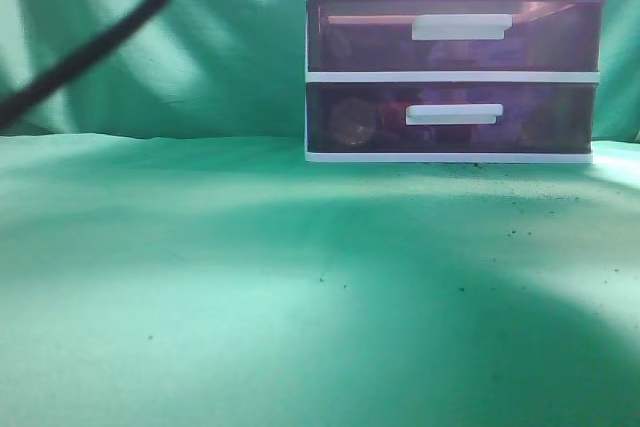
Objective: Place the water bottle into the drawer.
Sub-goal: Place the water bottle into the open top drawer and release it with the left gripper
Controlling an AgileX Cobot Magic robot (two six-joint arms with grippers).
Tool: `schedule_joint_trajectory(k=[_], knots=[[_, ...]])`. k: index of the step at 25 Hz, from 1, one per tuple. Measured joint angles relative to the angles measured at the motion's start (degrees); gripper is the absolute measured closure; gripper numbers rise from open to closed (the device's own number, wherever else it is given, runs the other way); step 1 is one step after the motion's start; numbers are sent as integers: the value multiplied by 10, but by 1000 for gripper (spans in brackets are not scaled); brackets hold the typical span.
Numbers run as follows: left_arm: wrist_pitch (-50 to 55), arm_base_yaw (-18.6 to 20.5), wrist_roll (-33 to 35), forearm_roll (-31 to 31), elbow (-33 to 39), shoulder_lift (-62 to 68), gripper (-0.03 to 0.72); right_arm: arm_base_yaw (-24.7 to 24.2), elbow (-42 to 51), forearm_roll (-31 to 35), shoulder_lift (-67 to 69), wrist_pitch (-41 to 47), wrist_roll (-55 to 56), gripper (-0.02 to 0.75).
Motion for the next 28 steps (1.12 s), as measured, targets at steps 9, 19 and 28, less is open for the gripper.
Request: schedule_joint_trajectory(k=[9,19,28], knots=[[233,26,-295,389,-4,-109,624,0,0,1,0,1,-8,655],[594,49,-735,827,3,-202,688,0,-11,21,1,11,-94,655],[496,69,-754,717,307,-451,688,-4,-136,33,55,55,-126,655]])
